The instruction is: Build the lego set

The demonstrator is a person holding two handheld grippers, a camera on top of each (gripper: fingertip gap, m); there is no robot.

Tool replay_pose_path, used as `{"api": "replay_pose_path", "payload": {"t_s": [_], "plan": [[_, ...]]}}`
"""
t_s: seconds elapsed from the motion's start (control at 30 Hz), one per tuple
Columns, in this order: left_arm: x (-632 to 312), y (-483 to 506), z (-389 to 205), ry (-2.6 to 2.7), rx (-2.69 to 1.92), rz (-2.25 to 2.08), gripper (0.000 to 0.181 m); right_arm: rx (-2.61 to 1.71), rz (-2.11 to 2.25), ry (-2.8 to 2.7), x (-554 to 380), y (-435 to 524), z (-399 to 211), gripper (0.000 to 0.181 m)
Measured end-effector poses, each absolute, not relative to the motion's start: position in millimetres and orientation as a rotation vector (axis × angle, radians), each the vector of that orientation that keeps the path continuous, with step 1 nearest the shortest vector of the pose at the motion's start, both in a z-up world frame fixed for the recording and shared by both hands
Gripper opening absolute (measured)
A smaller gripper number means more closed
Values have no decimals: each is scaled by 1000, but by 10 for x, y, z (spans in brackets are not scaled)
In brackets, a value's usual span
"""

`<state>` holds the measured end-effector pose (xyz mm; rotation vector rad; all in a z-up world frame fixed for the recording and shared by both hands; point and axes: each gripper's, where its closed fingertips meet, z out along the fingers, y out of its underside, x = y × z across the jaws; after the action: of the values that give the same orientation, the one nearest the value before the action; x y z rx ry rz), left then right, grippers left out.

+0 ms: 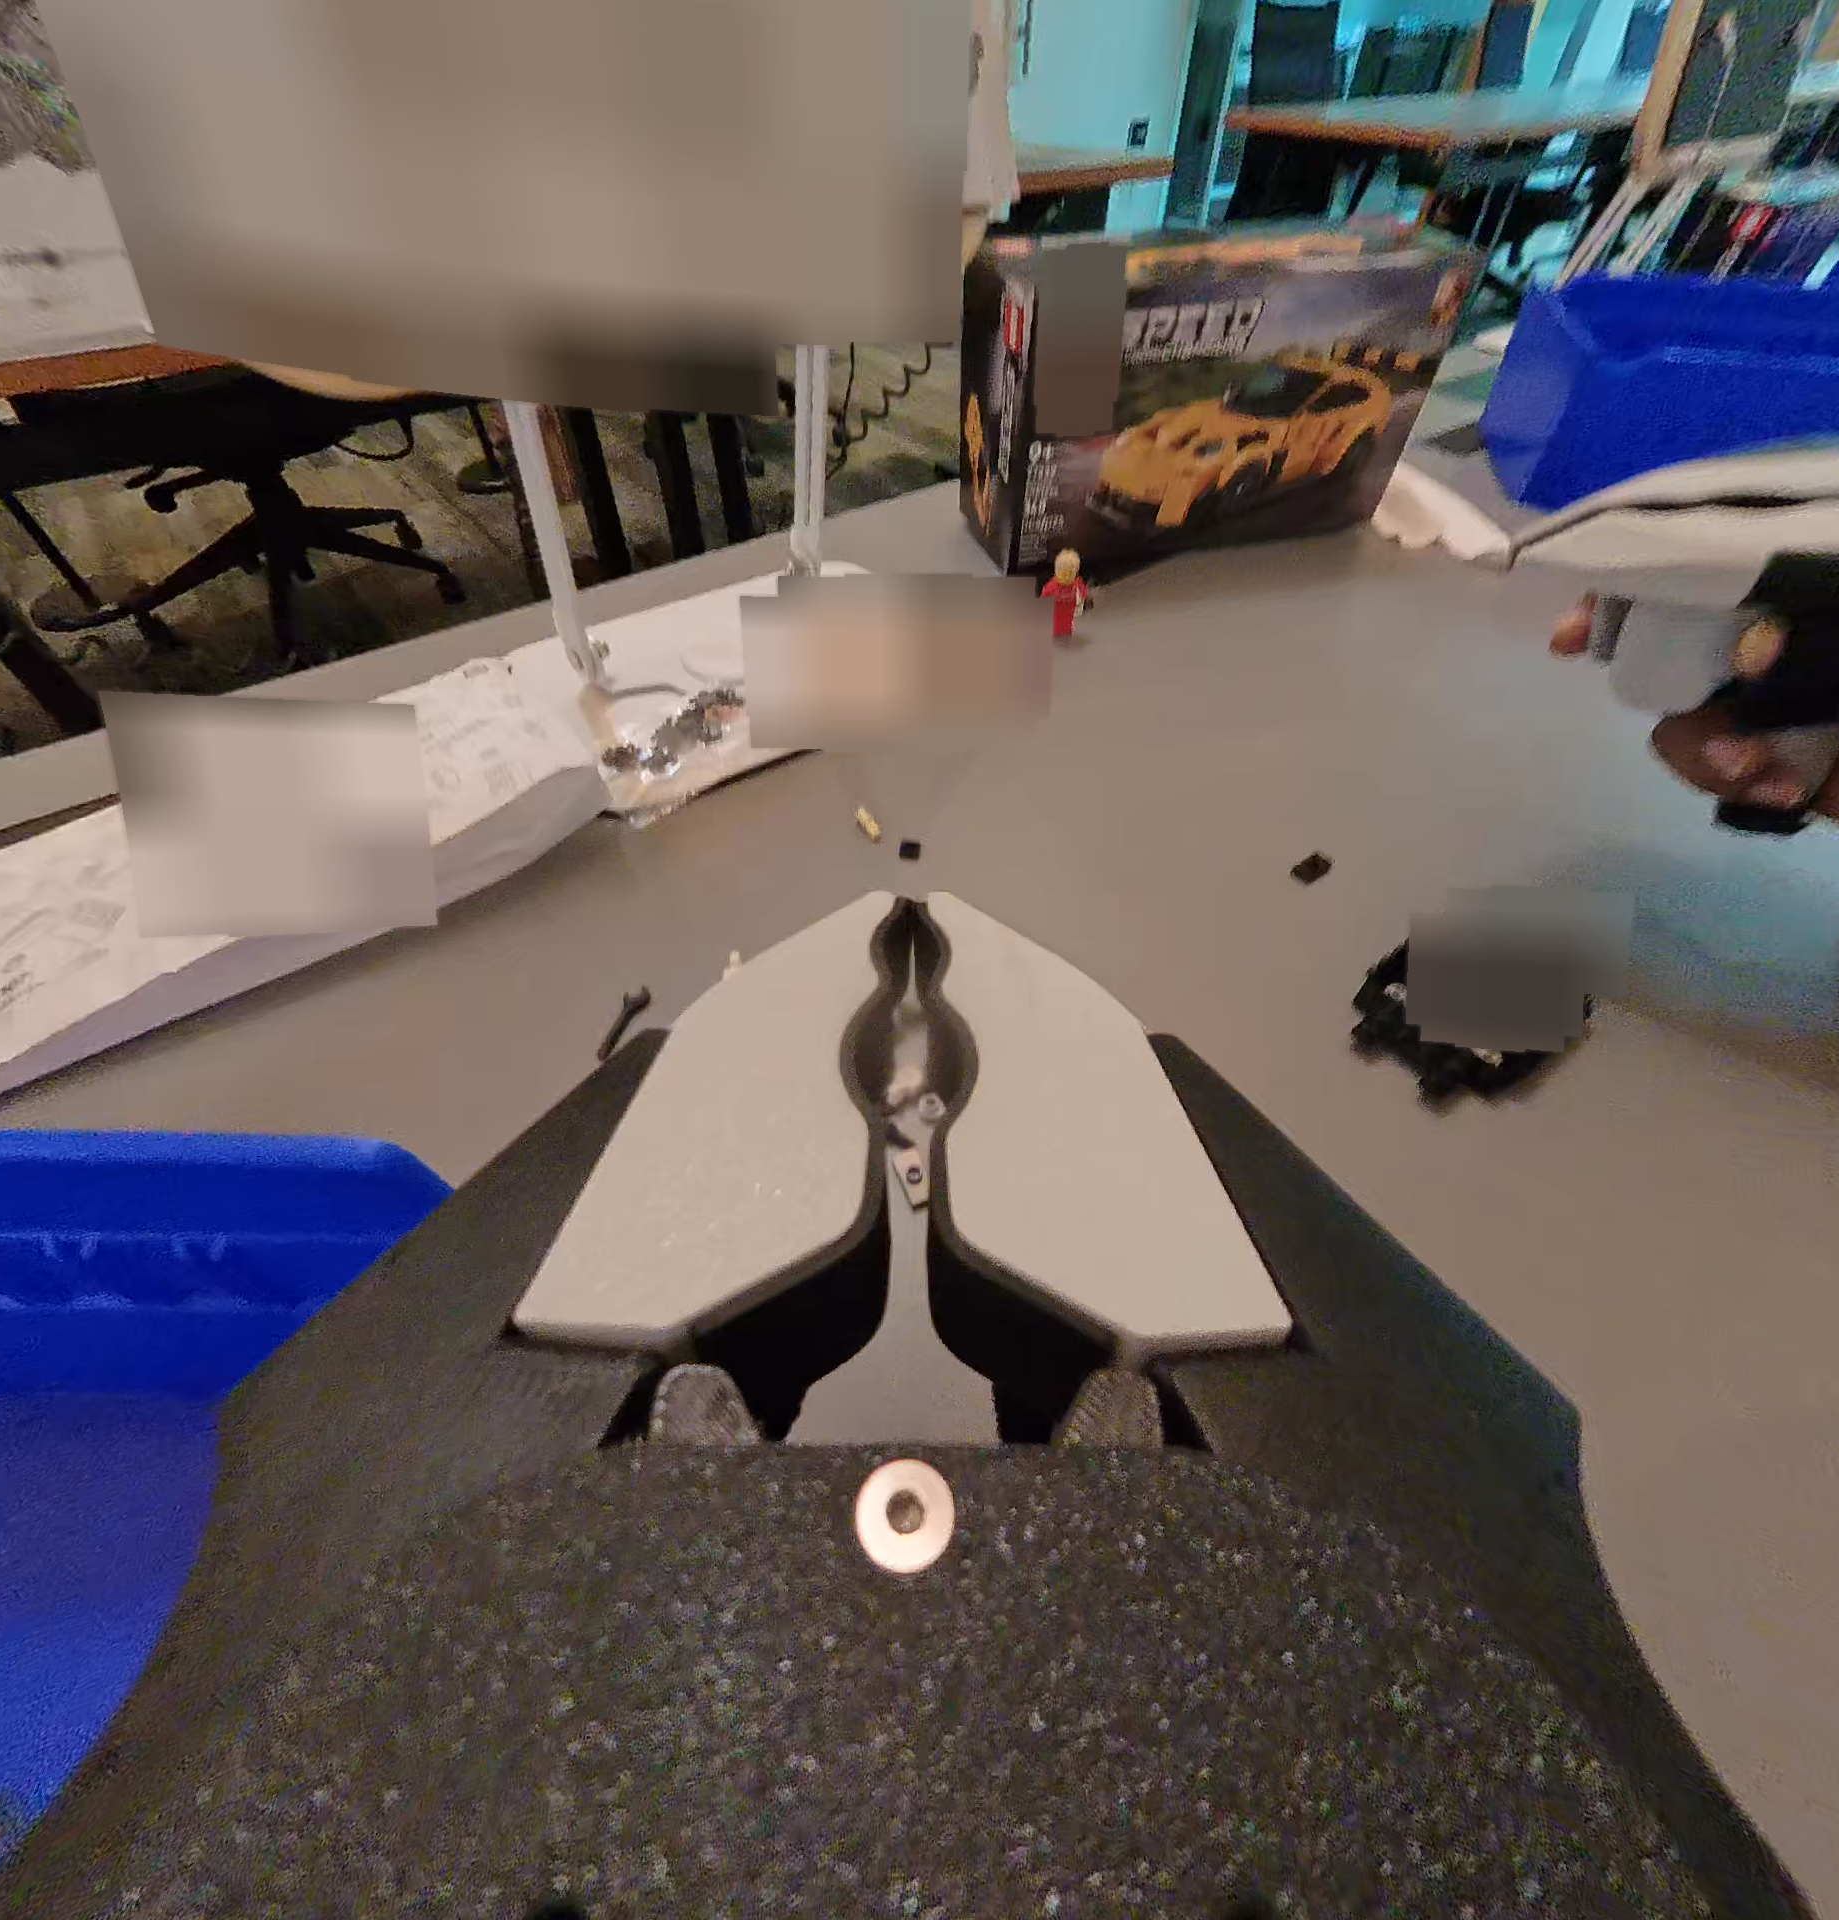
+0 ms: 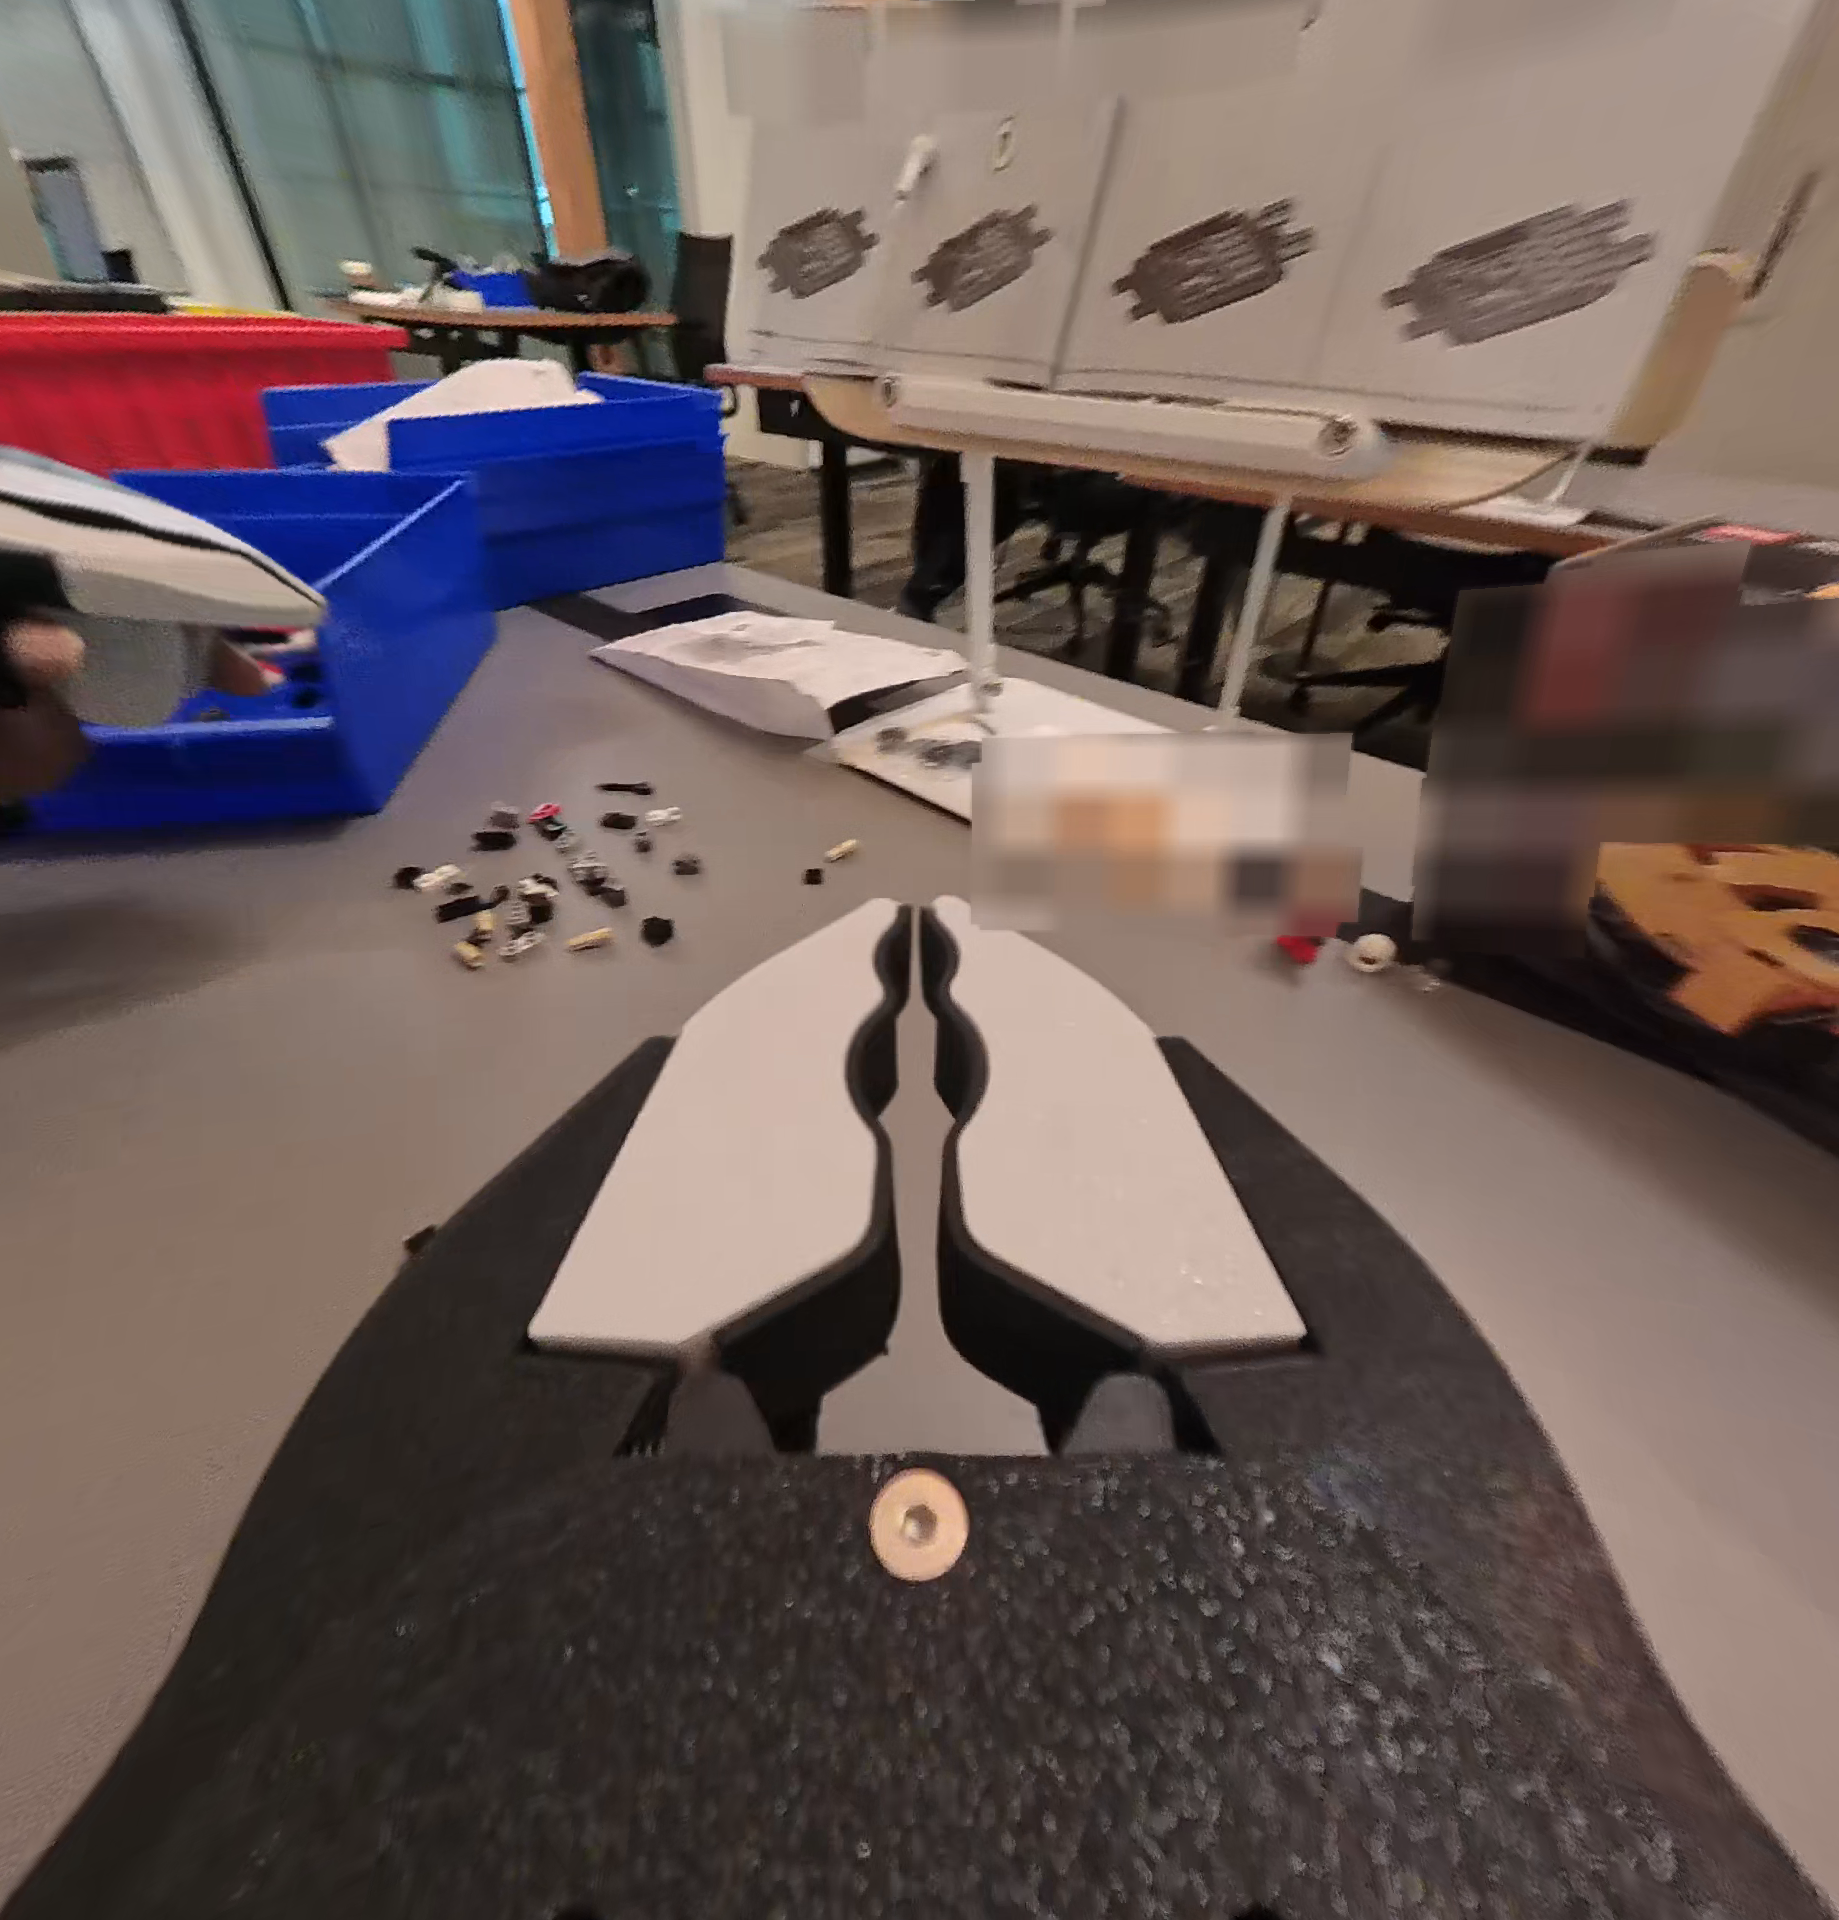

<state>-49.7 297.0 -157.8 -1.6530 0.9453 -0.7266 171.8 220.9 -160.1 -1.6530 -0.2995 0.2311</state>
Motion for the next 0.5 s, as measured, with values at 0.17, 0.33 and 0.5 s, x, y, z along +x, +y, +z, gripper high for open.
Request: {"api": "replay_pose_path", "payload": {"t_s": [0.17,0.33,0.5], "plan": [[-596,3193,-1193,924,-1650,-722,0,-1625,203,-211,1916,2201,-1583,0],[-706,3534,-1025,1072,-1743,-682,2,-1621,135,-226,1981,2183,-1561,0],[-701,3894,-1176,1299,-1851,-549,16,-1610,151,-237,1978,2162,-1524,0]]}}
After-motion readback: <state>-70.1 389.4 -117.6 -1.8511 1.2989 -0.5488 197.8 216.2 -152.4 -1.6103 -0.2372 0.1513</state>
